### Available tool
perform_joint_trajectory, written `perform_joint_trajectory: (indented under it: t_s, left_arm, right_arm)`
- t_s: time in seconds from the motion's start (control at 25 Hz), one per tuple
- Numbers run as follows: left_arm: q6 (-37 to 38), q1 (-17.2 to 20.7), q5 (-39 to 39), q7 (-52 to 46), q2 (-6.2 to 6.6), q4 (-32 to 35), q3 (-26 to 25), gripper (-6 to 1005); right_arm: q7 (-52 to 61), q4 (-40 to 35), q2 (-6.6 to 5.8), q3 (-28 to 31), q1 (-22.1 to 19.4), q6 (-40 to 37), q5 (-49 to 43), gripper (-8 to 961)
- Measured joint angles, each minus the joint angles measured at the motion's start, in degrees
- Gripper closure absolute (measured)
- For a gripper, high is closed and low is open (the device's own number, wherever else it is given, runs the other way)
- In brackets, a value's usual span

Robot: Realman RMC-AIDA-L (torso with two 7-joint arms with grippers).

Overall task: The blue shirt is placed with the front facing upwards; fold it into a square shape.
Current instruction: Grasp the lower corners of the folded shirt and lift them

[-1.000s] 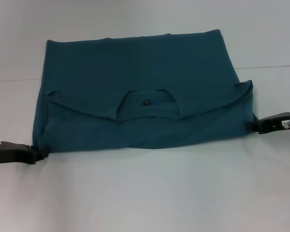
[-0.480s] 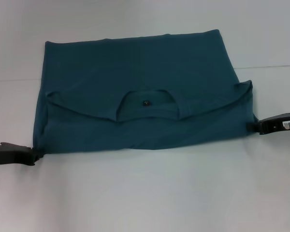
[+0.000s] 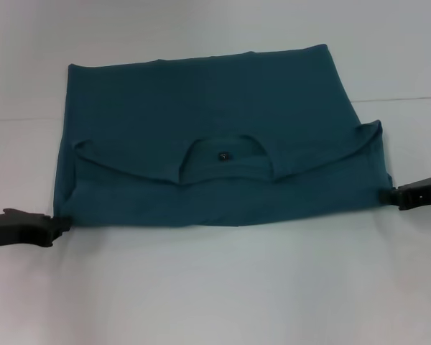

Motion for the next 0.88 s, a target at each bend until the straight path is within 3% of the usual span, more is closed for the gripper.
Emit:
perform_joint_trajectory:
  t_s: [0.28,0.36,0.64,0.88]
  left_arm:
    - [6.37,2.57,-2.42,6.13,0.01,0.44,-1.91,960]
    - [8.58,3.31,-2.6,8.19,-0.01,0.59,-3.32,960]
    - [13.48,5.8,-2.84,13.61,-0.09,1.01,-6.04,960]
    - [18.65,6.91,-2.87,17.47,0.1,0.66,-12.8,960]
  right_arm:
    - [-2.44,-9.47,4.36,0.42,-5.27,-5.1,0.43,906]
    - [-3.53,-11.06,5.05,0.44,-6.55,-6.37,1.24,905]
    - [-9.76,-12.51,5.51,0.56,-12.25,-10.17,8.0,905]
    - [-18.44,-12.72,5.43,3.68,-16.69,-15.13,13.85,905]
